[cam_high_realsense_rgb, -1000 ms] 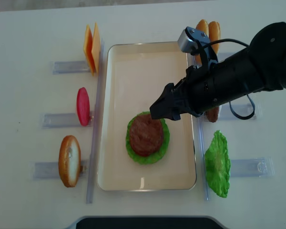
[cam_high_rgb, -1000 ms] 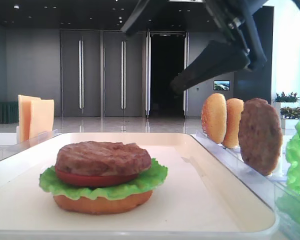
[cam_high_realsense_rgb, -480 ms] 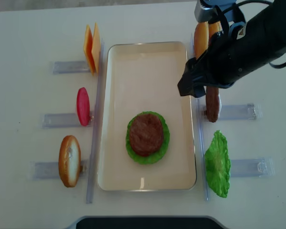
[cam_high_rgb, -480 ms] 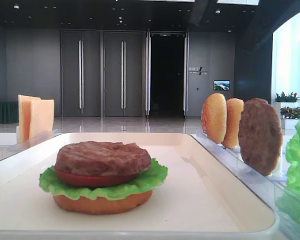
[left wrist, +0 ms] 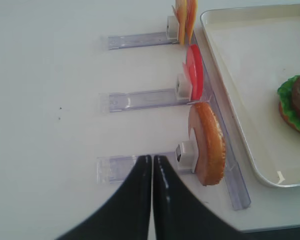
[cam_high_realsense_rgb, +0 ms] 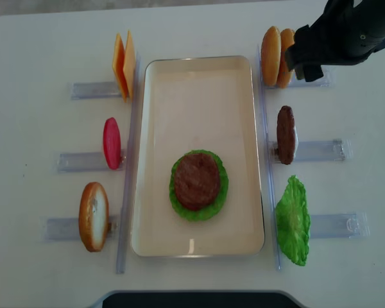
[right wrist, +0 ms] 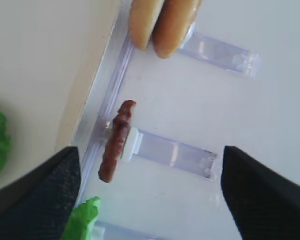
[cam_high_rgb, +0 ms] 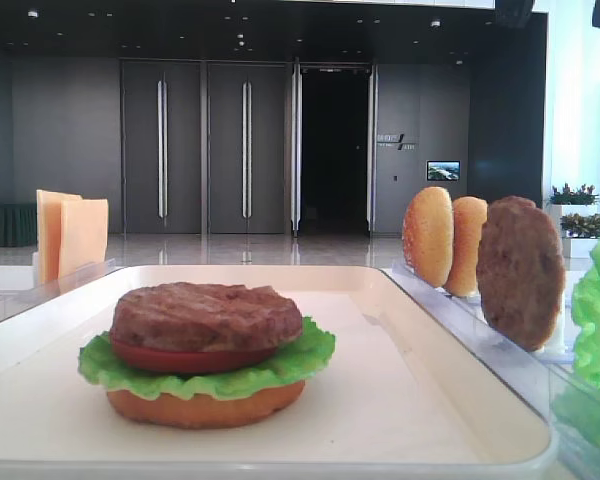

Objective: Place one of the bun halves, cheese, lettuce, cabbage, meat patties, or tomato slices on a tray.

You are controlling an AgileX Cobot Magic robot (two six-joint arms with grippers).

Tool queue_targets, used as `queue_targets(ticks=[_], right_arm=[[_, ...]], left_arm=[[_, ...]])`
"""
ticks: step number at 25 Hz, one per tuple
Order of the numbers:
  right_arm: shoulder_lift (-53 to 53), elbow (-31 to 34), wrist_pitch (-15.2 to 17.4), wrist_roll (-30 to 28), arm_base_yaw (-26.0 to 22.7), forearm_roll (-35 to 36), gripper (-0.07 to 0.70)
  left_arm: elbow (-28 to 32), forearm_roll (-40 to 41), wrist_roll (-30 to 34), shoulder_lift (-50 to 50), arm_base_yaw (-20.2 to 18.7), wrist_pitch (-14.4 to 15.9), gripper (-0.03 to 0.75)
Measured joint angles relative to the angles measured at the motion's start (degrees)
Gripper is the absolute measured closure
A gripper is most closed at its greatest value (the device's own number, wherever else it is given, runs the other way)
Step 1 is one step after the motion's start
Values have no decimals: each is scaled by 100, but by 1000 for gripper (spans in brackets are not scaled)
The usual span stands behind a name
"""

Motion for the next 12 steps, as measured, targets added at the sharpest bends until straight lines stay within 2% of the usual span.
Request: queue_targets(ticks=[7, 9, 12], right_arm=[[-4, -57, 231, 105, -78, -124, 56], [-4, -57, 311, 110, -287, -106, 56], [-4, -57, 403, 110, -931, -10, 56]], left_arm=[[0, 0, 0, 0, 0, 0, 716], [0, 0, 0, 0, 0, 0, 716], [0, 0, 0, 0, 0, 0, 716]])
